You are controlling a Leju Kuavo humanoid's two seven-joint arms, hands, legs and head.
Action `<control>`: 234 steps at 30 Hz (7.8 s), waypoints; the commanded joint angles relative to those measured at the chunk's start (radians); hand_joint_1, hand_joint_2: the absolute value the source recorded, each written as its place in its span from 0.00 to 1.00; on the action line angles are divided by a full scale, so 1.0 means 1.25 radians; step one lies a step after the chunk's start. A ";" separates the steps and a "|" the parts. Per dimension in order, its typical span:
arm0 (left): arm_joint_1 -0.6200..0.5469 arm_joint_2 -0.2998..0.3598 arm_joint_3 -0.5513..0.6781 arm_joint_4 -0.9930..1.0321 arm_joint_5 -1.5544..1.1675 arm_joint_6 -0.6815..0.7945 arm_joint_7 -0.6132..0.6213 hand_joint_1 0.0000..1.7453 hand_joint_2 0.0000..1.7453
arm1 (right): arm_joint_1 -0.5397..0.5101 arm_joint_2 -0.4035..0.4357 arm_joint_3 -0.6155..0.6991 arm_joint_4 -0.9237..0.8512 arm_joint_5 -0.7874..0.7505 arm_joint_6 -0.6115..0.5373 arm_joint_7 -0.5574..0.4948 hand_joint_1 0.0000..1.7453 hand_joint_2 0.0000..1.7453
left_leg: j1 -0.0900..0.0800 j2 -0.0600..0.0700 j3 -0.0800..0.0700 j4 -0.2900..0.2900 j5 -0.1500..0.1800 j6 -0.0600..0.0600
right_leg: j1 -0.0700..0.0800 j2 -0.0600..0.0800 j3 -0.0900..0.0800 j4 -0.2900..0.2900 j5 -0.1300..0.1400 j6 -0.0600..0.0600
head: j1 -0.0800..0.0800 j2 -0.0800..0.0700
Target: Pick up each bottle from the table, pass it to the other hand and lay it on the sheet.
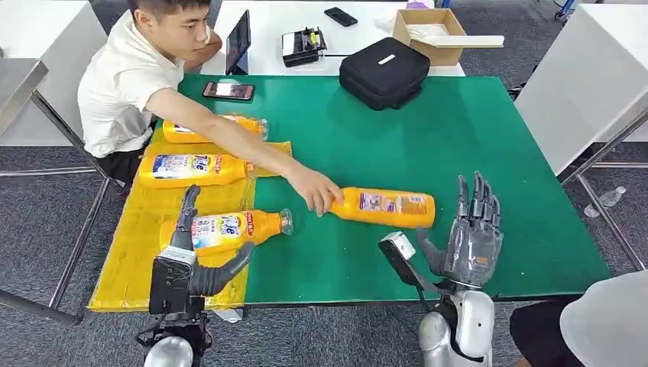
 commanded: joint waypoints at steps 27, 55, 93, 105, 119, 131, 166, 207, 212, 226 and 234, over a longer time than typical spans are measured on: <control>0.010 -0.033 -0.020 0.065 0.035 -0.101 0.028 0.00 1.00 | -0.150 -0.170 0.163 0.412 0.035 0.129 0.090 0.00 1.00 | 0.001 0.002 0.004 0.000 -0.002 0.000 | 0.002 0.000 0.005 -0.001 -0.001 -0.004 | 0.000 0.000; -0.013 -0.033 -0.059 0.099 -0.002 -0.128 0.041 0.00 1.00 | -0.257 -0.199 0.121 0.596 0.035 0.051 0.124 0.00 1.00 | 0.000 0.000 0.001 0.000 0.000 0.000 | 0.001 -0.001 0.002 -0.001 0.000 -0.002 | -0.001 0.000; -0.035 -0.033 -0.079 0.139 -0.037 -0.141 0.053 0.00 1.00 | -0.346 -0.261 0.035 0.914 0.035 0.017 0.118 1.00 1.00 | 0.001 -0.001 0.004 0.000 0.000 0.000 | 0.001 -0.002 0.005 -0.001 0.000 -0.002 | -0.001 0.000; -0.036 -0.033 -0.077 0.140 -0.027 -0.146 0.051 0.00 1.00 | -0.355 -0.261 0.009 0.947 0.029 0.040 0.088 1.00 1.00 | 0.001 -0.002 0.009 0.000 0.000 0.000 | 0.002 -0.003 0.002 -0.002 -0.001 -0.003 | -0.001 0.000; -0.031 -0.033 -0.069 0.121 0.023 -0.123 0.021 0.00 1.00 | -0.335 -0.223 -0.108 0.879 -0.192 0.096 -0.144 1.00 1.00 | 0.001 -0.002 0.010 0.000 -0.001 0.000 | 0.002 -0.003 0.003 -0.002 -0.001 -0.003 | -0.001 0.000; -0.026 -0.033 -0.071 0.131 0.118 -0.125 -0.002 0.00 1.00 | -0.291 -0.194 -0.094 0.713 -0.431 0.199 -0.292 1.00 1.00 | 0.001 0.002 0.009 0.000 -0.001 0.000 | 0.002 0.000 0.008 -0.001 0.000 -0.002 | -0.001 0.000; -0.117 -0.029 -0.055 0.412 0.408 -0.330 -0.042 0.00 1.00 | -0.311 -0.128 0.085 0.610 -0.622 0.343 -0.376 1.00 1.00 | 0.000 0.001 0.003 0.000 0.000 0.000 | 0.001 0.000 0.003 0.000 0.000 -0.002 | -0.001 0.000; -0.158 -0.033 -0.065 0.297 0.533 -0.139 -0.109 0.00 1.00 | -0.222 -0.082 0.303 0.437 -0.699 0.375 -0.335 1.00 1.00 | 0.001 0.001 0.002 0.001 -0.001 0.000 | 0.001 0.000 0.003 0.000 -0.001 -0.002 | 0.000 0.000; -0.125 -0.033 -0.085 0.255 0.551 -0.186 -0.083 0.00 1.00 | -0.216 -0.086 0.292 0.431 -0.707 0.371 -0.337 1.00 1.00 | 0.001 0.002 0.003 0.001 -0.001 0.000 | 0.001 0.001 0.003 0.000 -0.001 -0.002 | 0.000 0.000; -0.109 -0.024 -0.101 0.252 0.641 -0.293 -0.048 0.00 1.00 | -0.236 -0.091 0.291 0.457 -0.719 0.375 -0.348 1.00 1.00 | 0.000 0.002 0.003 0.000 0.000 0.000 | 0.001 0.001 0.003 0.000 0.000 -0.002 | 0.000 0.000; -0.117 -0.027 -0.097 0.262 0.643 -0.293 -0.051 0.00 1.00 | -0.236 -0.093 0.309 0.461 -0.696 0.364 -0.347 1.00 1.00 | 0.001 0.002 0.003 0.000 -0.001 0.000 | 0.001 0.001 0.004 0.000 0.000 -0.002 | 0.000 0.000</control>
